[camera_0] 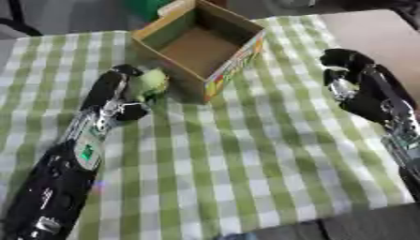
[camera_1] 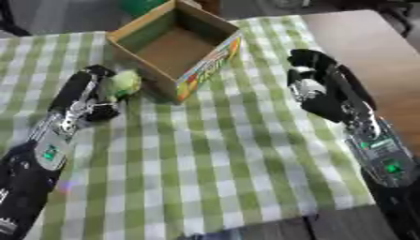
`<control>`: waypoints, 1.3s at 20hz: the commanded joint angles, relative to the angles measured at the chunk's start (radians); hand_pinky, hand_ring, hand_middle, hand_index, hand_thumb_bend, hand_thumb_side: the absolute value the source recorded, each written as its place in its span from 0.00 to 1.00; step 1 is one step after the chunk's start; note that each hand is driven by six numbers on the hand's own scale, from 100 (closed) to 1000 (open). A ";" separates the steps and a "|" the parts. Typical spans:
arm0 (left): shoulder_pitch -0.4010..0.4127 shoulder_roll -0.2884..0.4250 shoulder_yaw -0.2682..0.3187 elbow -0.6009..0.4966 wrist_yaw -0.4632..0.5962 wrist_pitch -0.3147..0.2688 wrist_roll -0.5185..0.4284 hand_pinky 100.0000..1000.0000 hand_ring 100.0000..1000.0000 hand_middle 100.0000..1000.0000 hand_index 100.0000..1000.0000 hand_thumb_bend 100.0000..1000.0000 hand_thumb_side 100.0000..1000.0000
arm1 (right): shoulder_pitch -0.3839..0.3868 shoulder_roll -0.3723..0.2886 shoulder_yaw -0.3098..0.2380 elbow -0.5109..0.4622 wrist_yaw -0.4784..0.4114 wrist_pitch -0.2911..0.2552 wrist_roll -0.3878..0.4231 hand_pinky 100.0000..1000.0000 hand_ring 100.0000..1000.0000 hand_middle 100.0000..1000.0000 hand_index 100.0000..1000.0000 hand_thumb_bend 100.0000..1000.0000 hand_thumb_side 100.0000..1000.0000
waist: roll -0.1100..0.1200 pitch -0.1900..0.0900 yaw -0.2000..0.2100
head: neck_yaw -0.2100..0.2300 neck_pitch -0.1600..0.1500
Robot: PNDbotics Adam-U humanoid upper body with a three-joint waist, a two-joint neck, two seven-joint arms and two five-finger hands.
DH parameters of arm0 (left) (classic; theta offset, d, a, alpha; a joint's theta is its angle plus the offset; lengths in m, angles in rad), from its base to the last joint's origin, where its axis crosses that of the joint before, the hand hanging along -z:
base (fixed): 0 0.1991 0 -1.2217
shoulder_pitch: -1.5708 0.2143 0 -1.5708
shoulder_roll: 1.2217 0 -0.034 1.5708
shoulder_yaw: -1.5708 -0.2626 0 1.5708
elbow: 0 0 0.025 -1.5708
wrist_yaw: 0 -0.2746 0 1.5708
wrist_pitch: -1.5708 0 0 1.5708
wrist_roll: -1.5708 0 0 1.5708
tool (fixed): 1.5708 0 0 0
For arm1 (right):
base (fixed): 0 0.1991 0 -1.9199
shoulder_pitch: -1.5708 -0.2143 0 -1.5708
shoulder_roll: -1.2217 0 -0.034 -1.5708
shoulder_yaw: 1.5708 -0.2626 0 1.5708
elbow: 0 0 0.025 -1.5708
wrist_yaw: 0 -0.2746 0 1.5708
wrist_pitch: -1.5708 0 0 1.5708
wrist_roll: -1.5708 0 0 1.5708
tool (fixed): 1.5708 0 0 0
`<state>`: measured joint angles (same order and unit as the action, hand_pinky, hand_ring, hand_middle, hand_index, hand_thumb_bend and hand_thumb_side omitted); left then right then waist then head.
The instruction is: Pick up objects on the table and place them in the box.
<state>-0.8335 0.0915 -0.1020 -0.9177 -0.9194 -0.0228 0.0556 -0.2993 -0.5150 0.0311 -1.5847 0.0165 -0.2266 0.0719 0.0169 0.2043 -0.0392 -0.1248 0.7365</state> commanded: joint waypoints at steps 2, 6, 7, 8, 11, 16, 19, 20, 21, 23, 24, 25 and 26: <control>0.005 0.012 0.004 -0.025 0.061 0.005 -0.036 0.41 0.61 0.50 0.55 0.08 0.10 | -0.011 -0.015 -0.008 -0.009 -0.005 -0.002 0.002 0.71 0.84 0.75 0.85 0.00 0.36 | -0.002 -0.015 0.003 | -0.002 -0.009; 0.014 0.023 0.006 -0.091 0.131 0.020 -0.051 0.39 0.58 0.47 0.51 0.00 0.10 | -0.009 -0.014 -0.009 -0.008 -0.005 -0.003 0.002 0.71 0.84 0.75 0.85 0.00 0.37 | -0.002 -0.016 0.004 | -0.004 -0.010; 0.016 0.027 0.005 -0.111 0.139 0.024 -0.048 0.39 0.58 0.47 0.51 0.00 0.10 | -0.009 -0.013 -0.009 -0.007 -0.005 -0.002 0.002 0.71 0.84 0.75 0.85 0.00 0.37 | -0.002 -0.017 0.004 | -0.005 -0.010; 0.017 0.030 0.007 -0.134 0.149 0.027 -0.042 0.38 0.57 0.46 0.50 0.00 0.10 | -0.008 -0.013 -0.009 -0.006 -0.005 -0.002 0.001 0.71 0.84 0.75 0.85 0.00 0.37 | -0.002 -0.017 0.004 | -0.005 -0.009; 0.018 0.045 0.008 -0.205 0.167 0.031 -0.022 0.38 0.56 0.45 0.49 0.00 0.08 | -0.006 -0.013 -0.009 -0.005 -0.004 -0.002 0.002 0.71 0.84 0.75 0.86 0.00 0.36 | -0.002 -0.020 0.004 | -0.008 -0.008; -0.001 0.081 0.011 -0.311 0.202 0.027 0.010 0.36 0.52 0.42 0.46 0.00 0.04 | -0.006 -0.013 -0.008 -0.004 -0.004 -0.003 0.004 0.71 0.84 0.75 0.86 0.00 0.36 | -0.001 -0.025 -0.002 | -0.011 -0.009; -0.031 0.100 0.015 -0.324 0.214 0.030 0.027 0.36 0.52 0.42 0.46 0.00 0.02 | -0.009 -0.014 -0.006 -0.004 -0.004 -0.004 0.008 0.71 0.84 0.75 0.86 0.00 0.36 | -0.001 -0.025 -0.012 | -0.008 -0.011; -0.045 0.104 0.016 -0.315 0.211 0.031 0.032 0.36 0.52 0.42 0.46 0.00 0.02 | -0.012 -0.014 -0.004 -0.004 -0.004 -0.004 0.009 0.71 0.84 0.75 0.86 0.00 0.35 | -0.001 -0.025 -0.017 | -0.006 -0.012; -0.061 0.107 0.018 -0.299 0.205 0.031 0.037 0.36 0.52 0.42 0.46 0.00 0.02 | -0.015 -0.014 -0.001 -0.005 -0.005 -0.004 0.012 0.71 0.84 0.75 0.86 0.00 0.35 | 0.000 -0.024 -0.023 | -0.003 -0.014; -0.092 0.109 0.022 -0.257 0.185 0.026 0.046 0.37 0.53 0.43 0.47 0.00 0.02 | -0.023 -0.014 0.005 -0.005 -0.006 -0.004 0.018 0.71 0.84 0.75 0.86 0.00 0.35 | 0.000 -0.023 -0.037 | 0.006 -0.018; -0.108 0.107 0.024 -0.230 0.175 0.020 0.049 0.38 0.53 0.43 0.47 0.00 0.02 | -0.027 -0.014 0.008 -0.005 -0.006 -0.004 0.021 0.71 0.84 0.75 0.86 0.00 0.35 | 0.000 -0.021 -0.046 | 0.010 -0.020; -0.123 0.106 0.027 -0.203 0.163 0.010 0.053 0.38 0.53 0.43 0.48 0.00 0.02 | -0.032 -0.013 0.012 -0.006 -0.007 -0.004 0.025 0.71 0.84 0.75 0.86 0.00 0.35 | 0.001 -0.020 -0.055 | 0.015 -0.023; -0.136 0.103 0.030 -0.176 0.156 -0.001 0.055 0.38 0.53 0.43 0.48 0.00 0.02 | -0.037 -0.013 0.016 -0.006 -0.007 -0.004 0.029 0.71 0.84 0.75 0.86 0.00 0.35 | 0.001 -0.018 -0.065 | 0.020 -0.026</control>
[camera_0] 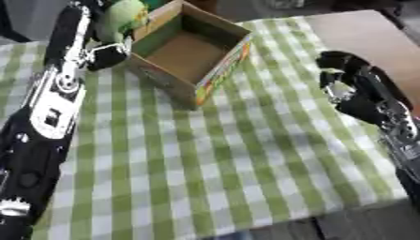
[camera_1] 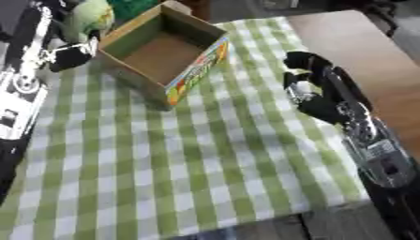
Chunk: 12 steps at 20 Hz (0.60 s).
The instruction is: Pick up objects on the table and place them in the box.
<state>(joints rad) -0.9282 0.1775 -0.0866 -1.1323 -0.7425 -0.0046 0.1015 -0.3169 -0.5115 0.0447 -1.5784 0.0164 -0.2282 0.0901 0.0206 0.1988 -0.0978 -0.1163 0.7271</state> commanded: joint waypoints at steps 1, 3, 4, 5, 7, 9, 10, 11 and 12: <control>-0.055 0.015 0.018 0.068 -0.032 -0.027 0.010 0.39 0.53 0.43 0.48 0.00 0.02 | -0.026 -0.015 0.006 -0.012 -0.007 -0.002 0.015 0.71 0.84 0.75 0.86 0.00 0.35 | -0.001 -0.010 -0.019 | 0.019 -0.020; -0.078 0.013 0.026 0.122 -0.062 -0.040 0.017 0.39 0.54 0.44 0.49 0.01 0.02 | -0.041 -0.010 0.017 -0.013 -0.009 -0.002 0.025 0.71 0.84 0.75 0.86 0.00 0.35 | 0.002 -0.006 -0.047 | 0.033 -0.027; -0.088 0.014 0.031 0.146 -0.078 -0.046 0.021 0.41 0.54 0.44 0.50 0.05 0.02 | -0.049 -0.007 0.022 -0.014 -0.010 -0.003 0.030 0.71 0.84 0.75 0.86 0.00 0.34 | 0.003 -0.004 -0.060 | 0.040 -0.031; -0.098 0.019 0.036 0.168 -0.099 -0.051 0.028 0.41 0.55 0.45 0.50 0.06 0.02 | -0.058 -0.003 0.029 -0.015 -0.010 -0.003 0.037 0.71 0.84 0.75 0.86 0.00 0.34 | 0.006 -0.001 -0.078 | 0.051 -0.035; -0.114 0.027 0.053 0.219 -0.136 -0.058 0.042 0.43 0.56 0.47 0.53 0.08 0.02 | -0.076 0.007 0.041 -0.017 -0.012 -0.004 0.050 0.71 0.84 0.75 0.86 0.00 0.34 | 0.012 0.003 -0.112 | 0.074 -0.042; -0.125 0.038 0.069 0.258 -0.165 -0.064 0.061 0.45 0.60 0.52 0.57 0.14 0.02 | -0.087 0.015 0.048 -0.019 -0.013 -0.005 0.060 0.71 0.84 0.75 0.86 0.00 0.35 | 0.017 0.007 -0.140 | 0.095 -0.050; -0.129 0.043 0.076 0.274 -0.178 -0.066 0.073 0.47 0.65 0.56 0.61 0.19 0.01 | -0.090 0.019 0.051 -0.020 -0.014 -0.005 0.064 0.71 0.84 0.75 0.86 0.00 0.35 | 0.019 0.009 -0.152 | 0.104 -0.053; -0.132 0.047 0.083 0.287 -0.190 -0.067 0.086 0.49 0.68 0.59 0.64 0.26 0.00 | -0.092 0.022 0.053 -0.020 -0.014 -0.006 0.066 0.71 0.84 0.75 0.86 0.00 0.35 | 0.021 0.011 -0.163 | 0.113 -0.056; -0.134 0.050 0.087 0.297 -0.202 -0.069 0.096 0.54 0.74 0.66 0.69 0.43 0.00 | -0.093 0.024 0.053 -0.020 -0.015 -0.006 0.068 0.71 0.84 0.75 0.86 0.00 0.36 | 0.022 0.012 -0.172 | 0.119 -0.059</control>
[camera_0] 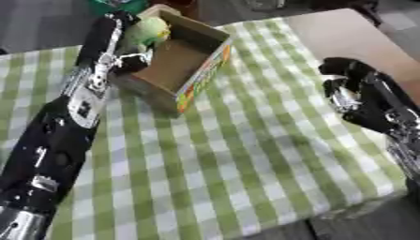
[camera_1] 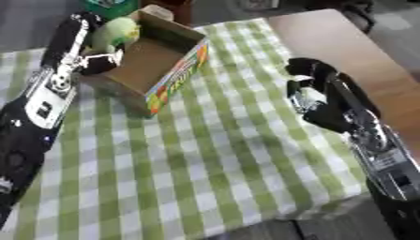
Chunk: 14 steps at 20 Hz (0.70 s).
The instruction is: Pick up objects on the table and place them in the box.
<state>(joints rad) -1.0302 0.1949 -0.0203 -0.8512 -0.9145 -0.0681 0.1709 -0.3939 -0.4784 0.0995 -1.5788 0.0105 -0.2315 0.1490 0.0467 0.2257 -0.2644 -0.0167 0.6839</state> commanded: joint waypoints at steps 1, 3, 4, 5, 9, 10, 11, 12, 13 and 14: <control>-0.033 0.036 0.020 0.022 -0.047 -0.011 0.032 0.58 0.78 0.71 0.73 0.65 0.00 | -0.015 -0.008 -0.001 -0.019 -0.009 -0.003 0.010 0.71 0.84 0.75 0.86 0.00 0.36 | -0.003 -0.013 -0.012 | 0.023 -0.017; -0.033 0.039 0.021 0.023 -0.079 -0.025 0.035 0.66 0.85 0.80 0.77 0.83 0.11 | -0.010 -0.008 -0.003 -0.018 -0.009 -0.003 0.009 0.71 0.84 0.75 0.86 0.00 0.36 | -0.002 -0.011 -0.018 | 0.024 -0.020; -0.033 0.040 0.023 0.016 -0.091 -0.031 0.041 0.68 0.88 0.83 0.79 0.86 0.17 | -0.008 -0.008 -0.004 -0.017 -0.009 -0.003 0.009 0.71 0.84 0.75 0.85 0.00 0.36 | -0.001 -0.011 -0.019 | 0.024 -0.020; -0.031 0.039 0.025 0.008 -0.097 -0.036 0.047 0.69 0.90 0.85 0.80 0.88 0.21 | -0.006 -0.008 -0.006 -0.017 -0.009 -0.003 0.008 0.71 0.84 0.75 0.85 0.00 0.37 | -0.002 -0.011 -0.019 | 0.023 -0.020; -0.017 0.035 0.020 -0.034 -0.062 -0.060 0.044 0.72 0.95 0.90 0.81 0.95 0.28 | 0.002 -0.006 -0.009 -0.014 -0.009 -0.004 0.005 0.71 0.84 0.75 0.85 0.00 0.37 | -0.003 -0.014 -0.009 | 0.015 -0.017; -0.011 0.034 0.017 -0.052 -0.032 -0.067 0.034 0.72 0.95 0.90 0.81 0.95 0.28 | 0.004 -0.005 -0.010 -0.014 -0.009 -0.004 0.004 0.71 0.84 0.75 0.85 0.00 0.37 | -0.003 -0.015 -0.003 | 0.012 -0.016; -0.005 0.035 0.013 -0.072 0.003 -0.074 0.022 0.71 0.96 0.90 0.81 0.82 0.25 | 0.007 -0.005 -0.011 -0.013 -0.009 -0.004 0.003 0.71 0.84 0.75 0.85 0.00 0.38 | -0.003 -0.017 0.003 | 0.008 -0.013; 0.004 0.041 0.006 -0.100 0.047 -0.081 0.006 0.69 0.95 0.89 0.80 0.76 0.24 | 0.010 -0.004 -0.012 -0.013 -0.010 -0.005 0.003 0.71 0.84 0.74 0.85 0.00 0.35 | -0.004 -0.019 0.011 | 0.005 -0.010; 0.015 0.047 -0.002 -0.137 0.104 -0.088 -0.012 0.69 0.95 0.88 0.79 0.62 0.22 | 0.013 -0.003 -0.014 -0.012 -0.010 -0.005 0.002 0.71 0.84 0.75 0.85 0.00 0.38 | -0.004 -0.021 0.020 | 0.000 -0.007; 0.030 0.055 -0.011 -0.179 0.177 -0.097 -0.037 0.68 0.95 0.88 0.79 0.60 0.22 | 0.017 -0.002 -0.016 -0.012 -0.010 -0.006 0.001 0.71 0.84 0.75 0.85 0.00 0.38 | -0.004 -0.023 0.029 | -0.004 -0.004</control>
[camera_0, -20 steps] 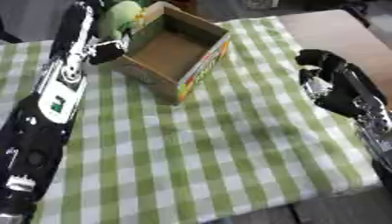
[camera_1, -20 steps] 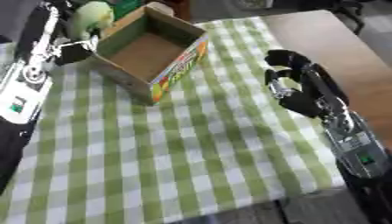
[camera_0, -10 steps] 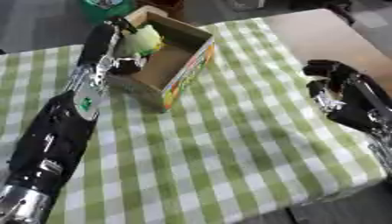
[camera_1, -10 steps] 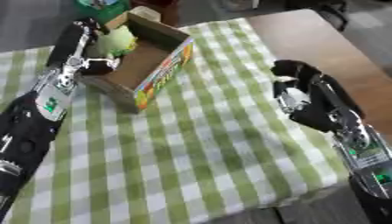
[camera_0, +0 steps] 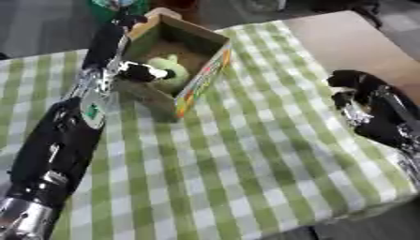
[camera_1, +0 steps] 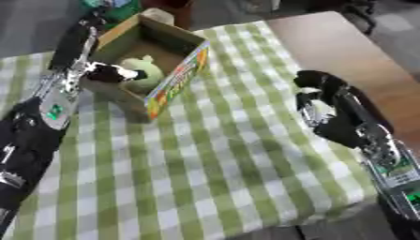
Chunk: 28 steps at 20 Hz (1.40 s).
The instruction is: Pick up objects on the table and place them in the box.
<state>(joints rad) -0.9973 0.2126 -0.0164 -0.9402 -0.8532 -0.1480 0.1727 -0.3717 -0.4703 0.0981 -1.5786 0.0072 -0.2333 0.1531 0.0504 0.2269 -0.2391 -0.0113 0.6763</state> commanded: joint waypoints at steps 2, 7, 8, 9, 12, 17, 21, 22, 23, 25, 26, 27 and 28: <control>0.036 0.062 -0.026 -0.187 0.288 -0.017 -0.086 0.66 0.95 0.87 0.77 0.41 0.23 | 0.002 -0.008 -0.020 -0.012 -0.008 -0.006 -0.009 0.71 0.83 0.74 0.85 0.00 0.35 | -0.007 -0.029 0.024 | -0.019 0.008; 0.202 0.152 -0.016 -0.499 0.748 0.052 -0.154 0.60 0.92 0.84 0.73 0.18 0.28 | 0.025 -0.006 -0.043 -0.018 -0.019 -0.017 -0.049 0.70 0.82 0.73 0.85 0.00 0.38 | -0.008 -0.039 0.081 | -0.052 0.019; 0.241 0.170 -0.008 -0.560 0.815 0.067 -0.158 0.60 0.92 0.84 0.73 0.18 0.28 | 0.028 -0.006 -0.047 -0.021 -0.022 -0.020 -0.060 0.70 0.82 0.73 0.85 0.00 0.38 | -0.009 -0.041 0.092 | -0.056 0.020; 0.282 0.186 0.002 -0.614 0.871 0.080 -0.160 0.59 0.91 0.83 0.72 0.17 0.28 | 0.030 -0.007 -0.051 -0.023 -0.025 -0.023 -0.071 0.69 0.81 0.73 0.84 0.00 0.38 | -0.009 -0.043 0.105 | -0.061 0.023; 0.408 0.219 0.033 -0.744 0.990 0.111 -0.153 0.58 0.91 0.83 0.72 0.15 0.31 | 0.039 -0.011 -0.060 -0.027 -0.034 -0.028 -0.100 0.69 0.81 0.73 0.84 0.00 0.39 | -0.010 -0.047 0.138 | -0.072 0.030; 0.589 0.215 0.082 -0.843 1.044 0.145 -0.123 0.57 0.91 0.83 0.71 0.11 0.38 | 0.050 -0.011 -0.069 -0.031 -0.050 -0.034 -0.138 0.68 0.79 0.72 0.83 0.00 0.41 | -0.009 -0.045 0.179 | -0.071 0.041; 0.694 0.176 0.115 -0.878 1.038 0.147 -0.082 0.55 0.90 0.82 0.70 0.09 0.44 | 0.054 -0.010 -0.077 -0.041 -0.059 -0.038 -0.160 0.67 0.78 0.71 0.83 0.00 0.42 | -0.004 -0.038 0.201 | -0.055 0.049; 0.716 0.166 0.119 -0.879 1.036 0.149 -0.077 0.55 0.90 0.82 0.70 0.08 0.45 | 0.055 -0.010 -0.079 -0.044 -0.061 -0.039 -0.165 0.67 0.78 0.71 0.83 0.00 0.42 | -0.002 -0.036 0.206 | -0.048 0.051; 0.732 0.157 0.123 -0.881 1.033 0.151 -0.073 0.55 0.89 0.82 0.70 0.08 0.46 | 0.056 -0.010 -0.082 -0.047 -0.062 -0.039 -0.170 0.67 0.77 0.70 0.82 0.00 0.42 | 0.000 -0.035 0.210 | -0.042 0.053; 0.757 0.138 0.132 -0.882 1.027 0.151 -0.065 0.55 0.89 0.81 0.69 0.08 0.47 | 0.058 -0.010 -0.086 -0.052 -0.064 -0.038 -0.181 0.67 0.77 0.70 0.82 0.00 0.42 | 0.003 -0.032 0.216 | -0.031 0.054; 0.770 0.124 0.137 -0.883 1.025 0.148 -0.062 0.55 0.89 0.81 0.69 0.08 0.48 | 0.059 -0.009 -0.089 -0.055 -0.065 -0.038 -0.187 0.66 0.76 0.69 0.82 0.00 0.42 | 0.004 -0.029 0.222 | -0.023 0.053; 0.780 0.113 0.141 -0.884 1.024 0.146 -0.060 0.55 0.89 0.81 0.69 0.07 0.49 | 0.060 -0.008 -0.091 -0.058 -0.066 -0.038 -0.192 0.66 0.76 0.69 0.82 0.00 0.43 | 0.005 -0.026 0.227 | -0.018 0.052; 0.789 0.102 0.144 -0.884 1.023 0.144 -0.061 0.54 0.89 0.81 0.69 0.07 0.50 | 0.060 -0.007 -0.093 -0.061 -0.067 -0.038 -0.197 0.66 0.76 0.69 0.82 0.00 0.43 | 0.005 -0.022 0.231 | -0.015 0.051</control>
<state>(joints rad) -0.2031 0.3109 0.1113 -1.7993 0.1753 -0.0005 0.1072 -0.3059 -0.4618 0.0176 -1.6106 -0.0517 -0.2704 -0.0350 0.0583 0.2188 -0.0065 -0.0343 0.7211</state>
